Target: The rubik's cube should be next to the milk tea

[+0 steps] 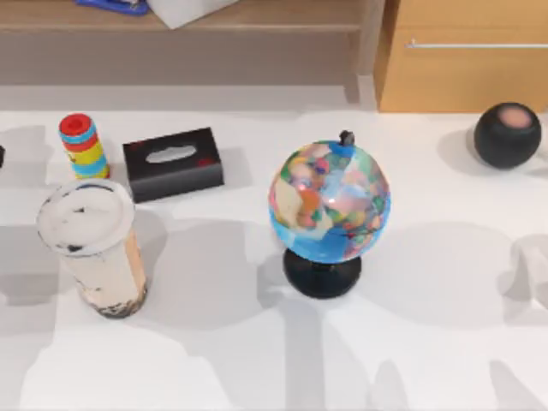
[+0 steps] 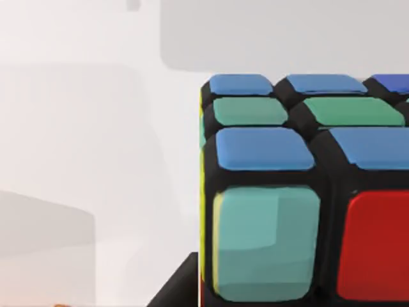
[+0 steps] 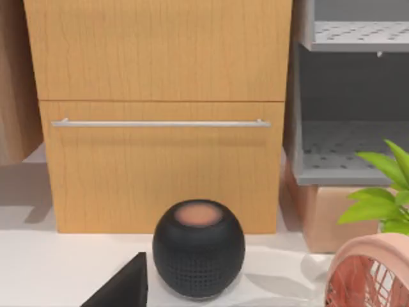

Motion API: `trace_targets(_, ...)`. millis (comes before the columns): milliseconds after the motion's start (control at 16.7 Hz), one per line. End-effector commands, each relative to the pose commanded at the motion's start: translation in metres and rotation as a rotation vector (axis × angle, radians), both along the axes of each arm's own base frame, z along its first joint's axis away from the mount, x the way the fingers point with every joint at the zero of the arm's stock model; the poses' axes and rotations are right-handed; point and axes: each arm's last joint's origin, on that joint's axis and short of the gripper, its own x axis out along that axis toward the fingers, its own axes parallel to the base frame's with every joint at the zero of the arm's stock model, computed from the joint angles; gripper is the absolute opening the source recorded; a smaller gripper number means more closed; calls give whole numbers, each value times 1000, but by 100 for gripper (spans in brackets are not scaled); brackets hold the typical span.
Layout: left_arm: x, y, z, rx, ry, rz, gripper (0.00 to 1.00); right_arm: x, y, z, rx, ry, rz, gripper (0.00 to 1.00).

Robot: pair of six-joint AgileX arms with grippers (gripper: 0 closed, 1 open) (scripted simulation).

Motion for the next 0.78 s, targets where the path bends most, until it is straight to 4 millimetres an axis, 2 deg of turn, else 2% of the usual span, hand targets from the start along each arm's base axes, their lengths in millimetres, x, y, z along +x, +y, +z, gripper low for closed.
trace_targets(180, 5, 0, 7, 19, -53, 5, 0, 0, 0, 0, 0, 0, 0, 100)
trace_targets(360, 3, 1, 5, 15, -50, 4, 0, 0, 0, 0, 0, 0, 0, 100)
trace_targets(780, -18, -2, -25, -71, 123, -17, 0, 0, 0, 0, 0, 0, 0, 100)
